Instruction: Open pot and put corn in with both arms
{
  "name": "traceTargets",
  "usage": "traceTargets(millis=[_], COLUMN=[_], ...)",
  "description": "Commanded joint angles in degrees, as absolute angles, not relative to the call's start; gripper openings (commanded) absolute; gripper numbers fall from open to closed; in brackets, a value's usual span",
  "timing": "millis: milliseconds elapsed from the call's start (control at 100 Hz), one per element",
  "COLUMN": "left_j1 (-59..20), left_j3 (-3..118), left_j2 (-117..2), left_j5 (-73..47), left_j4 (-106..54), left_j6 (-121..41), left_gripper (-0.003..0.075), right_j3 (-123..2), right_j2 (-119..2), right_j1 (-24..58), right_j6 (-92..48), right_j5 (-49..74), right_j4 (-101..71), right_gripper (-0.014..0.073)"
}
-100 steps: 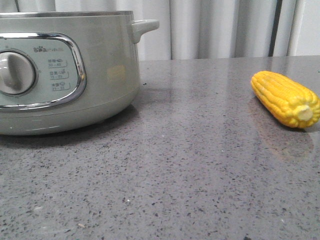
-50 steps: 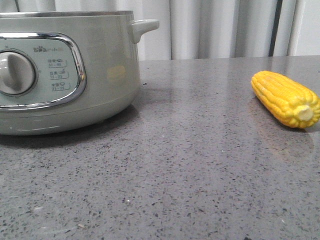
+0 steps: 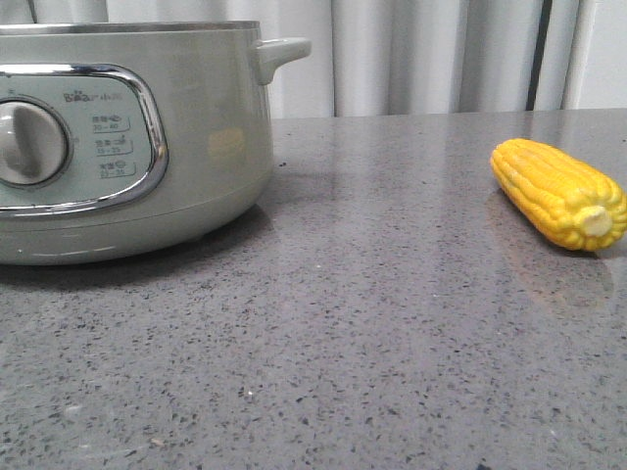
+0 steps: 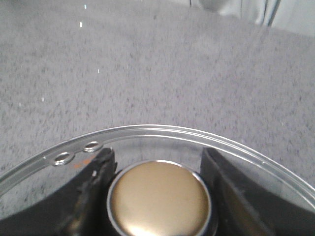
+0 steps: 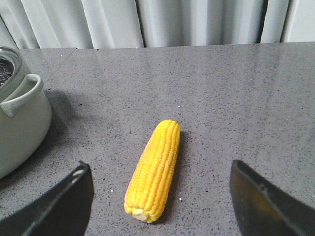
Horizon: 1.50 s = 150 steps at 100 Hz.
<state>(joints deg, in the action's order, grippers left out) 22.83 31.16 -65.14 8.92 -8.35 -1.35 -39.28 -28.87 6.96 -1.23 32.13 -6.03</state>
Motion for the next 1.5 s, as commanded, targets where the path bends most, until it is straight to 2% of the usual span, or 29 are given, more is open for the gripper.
traceTargets(millis=[0,370,570,770,920,1050,1260,1490], left_j1=[21.62,17.35,17.35,17.26,17.26,16.9,12.39,5.11], left_j3=[32.41,31.8,31.67,31.67,31.67,31.67,32.58,34.07], left_j2=[-65.44,-72.09,-73.74,-74.18,-74.18,-73.88,-65.78,-48.03], left_j5=[22.63,28.3,28.3,28.16,24.95,23.82,28.46,25.64], left_j4=[-8.91,-8.68,-8.7,-8.7,-8.95,-9.36,-14.6,-8.08], left_j6=[-1.19,-1.08,-1.08,-1.08,-1.06,-0.97,-0.97,-0.97], left_gripper=[0.0119,0.0122,0.0261,0.0293,0.0424,0.0431,0.043,0.0429], right_j3=[-40.74,-40.74,-40.74,-40.74,-40.74,-40.74,-40.89,-46.52], right_j2=[-29.51,-29.51,-29.51,-29.51,-29.51,-29.51,-30.14,-39.57], right_j1=[6.75,6.75,6.75,6.75,6.75,6.75,6.75,6.75], right_j6=[-1.74,-1.74,-1.74,-1.74,-1.74,-1.74,-1.74,-1.74], right_j5=[28.58,29.07,30.41,32.24,32.48,32.48,30.86,33.79], right_j4=[-5.82,-5.82,-5.82,-5.82,-5.82,-5.82,-7.48,-10.99], right_gripper=[0.0503,0.0503,0.0503,0.0503,0.0503,0.0503,0.0503,0.0503])
